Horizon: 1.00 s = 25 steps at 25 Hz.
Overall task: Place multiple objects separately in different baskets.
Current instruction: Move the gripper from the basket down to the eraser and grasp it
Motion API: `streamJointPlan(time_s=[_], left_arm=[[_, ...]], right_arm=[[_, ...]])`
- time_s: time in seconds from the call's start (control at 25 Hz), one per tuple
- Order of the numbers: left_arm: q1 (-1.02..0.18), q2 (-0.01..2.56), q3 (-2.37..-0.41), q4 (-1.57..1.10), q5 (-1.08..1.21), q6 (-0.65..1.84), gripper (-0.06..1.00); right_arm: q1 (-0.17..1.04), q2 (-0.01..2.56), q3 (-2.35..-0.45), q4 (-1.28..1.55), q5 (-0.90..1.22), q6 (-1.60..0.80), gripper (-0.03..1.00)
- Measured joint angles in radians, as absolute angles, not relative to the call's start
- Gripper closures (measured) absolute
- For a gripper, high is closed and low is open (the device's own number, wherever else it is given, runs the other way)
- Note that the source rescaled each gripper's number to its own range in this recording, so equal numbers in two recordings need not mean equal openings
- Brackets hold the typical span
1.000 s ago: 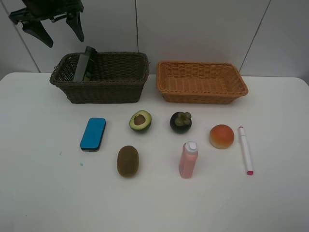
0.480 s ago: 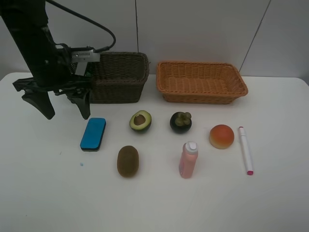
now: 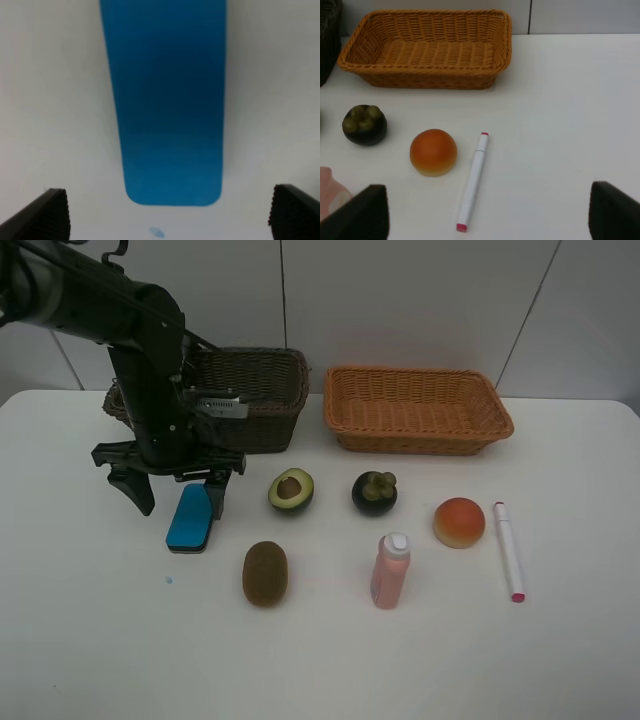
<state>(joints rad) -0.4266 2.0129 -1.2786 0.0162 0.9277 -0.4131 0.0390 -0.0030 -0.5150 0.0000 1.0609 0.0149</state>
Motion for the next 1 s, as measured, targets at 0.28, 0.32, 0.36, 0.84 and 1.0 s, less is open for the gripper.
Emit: streamJointPlan(time_s=[0.28,0.32,0.36,0.84,1.0], left_arm=[[-0.426,2.067,-1.278,0.062,0.835,-0.452,-0.06],[-0.426,2.083,-1.278,0.062,0.823,-0.452,-0.06],[-0.426,2.097,-1.278,0.061,0.815,-0.452,-0.06],[-0.426,2.139,-1.280,0.033,0.797,-0.455,0.58],[-0.426,2.138,-1.280,0.034,0.803,-0.455,0.64]], right_arm=[[0.039,-0.003,-0.515,0.000,1.061,0.015,-0.03],[0.039,-0.003,-0.515,0.000,1.061,0.015,-0.03],[0.039,-0.003,-0.515,0.000,1.061,0.015,-0.03],[0.039,-0.003,-0.515,0.000,1.061,0.015,-0.03],[0.039,-0.003,-0.515,0.000,1.061,0.015,-0.03]])
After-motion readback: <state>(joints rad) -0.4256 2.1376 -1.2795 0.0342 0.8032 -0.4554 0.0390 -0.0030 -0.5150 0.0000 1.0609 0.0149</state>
